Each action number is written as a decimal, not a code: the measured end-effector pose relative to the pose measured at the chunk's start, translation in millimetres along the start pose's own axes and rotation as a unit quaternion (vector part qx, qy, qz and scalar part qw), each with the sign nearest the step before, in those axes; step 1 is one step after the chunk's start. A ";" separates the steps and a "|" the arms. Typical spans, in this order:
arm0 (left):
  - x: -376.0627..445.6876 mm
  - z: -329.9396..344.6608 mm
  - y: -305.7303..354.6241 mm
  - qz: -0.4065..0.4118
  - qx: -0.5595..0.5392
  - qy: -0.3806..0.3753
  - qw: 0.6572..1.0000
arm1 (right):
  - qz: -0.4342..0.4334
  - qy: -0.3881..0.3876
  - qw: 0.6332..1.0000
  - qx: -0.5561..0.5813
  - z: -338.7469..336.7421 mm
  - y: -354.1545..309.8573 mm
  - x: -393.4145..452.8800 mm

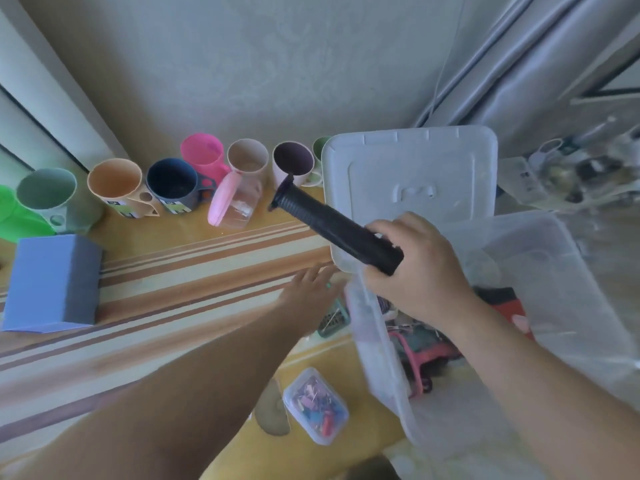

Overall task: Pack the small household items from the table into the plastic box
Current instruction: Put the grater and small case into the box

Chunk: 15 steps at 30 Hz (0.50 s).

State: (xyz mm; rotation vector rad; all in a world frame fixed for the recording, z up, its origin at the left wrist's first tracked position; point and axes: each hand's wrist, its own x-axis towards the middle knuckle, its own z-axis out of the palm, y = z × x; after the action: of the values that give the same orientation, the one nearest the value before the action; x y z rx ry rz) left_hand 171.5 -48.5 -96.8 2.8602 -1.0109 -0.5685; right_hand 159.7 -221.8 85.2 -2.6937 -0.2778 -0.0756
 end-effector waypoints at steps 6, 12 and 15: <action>-8.3 23.3 -8.5 -0.028 0.019 -0.064 0.997 | 0.109 -0.034 0.993 0.023 -30.0 75.0 -64.4; -81.9 19.1 -24.3 -0.187 -0.106 -0.053 0.975 | 0.144 -0.037 0.982 0.115 -29.5 105.8 -100.2; -125.9 -0.1 -28.9 -0.257 -0.131 -0.012 0.957 | 0.144 -0.034 0.980 0.131 -41.4 128.5 -106.4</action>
State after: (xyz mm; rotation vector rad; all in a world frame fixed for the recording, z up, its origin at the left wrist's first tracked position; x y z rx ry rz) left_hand 98.4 51.7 -61.0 2.8590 -0.1520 -0.7026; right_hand 81.6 -372.8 59.7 -2.4461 0.0816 0.1306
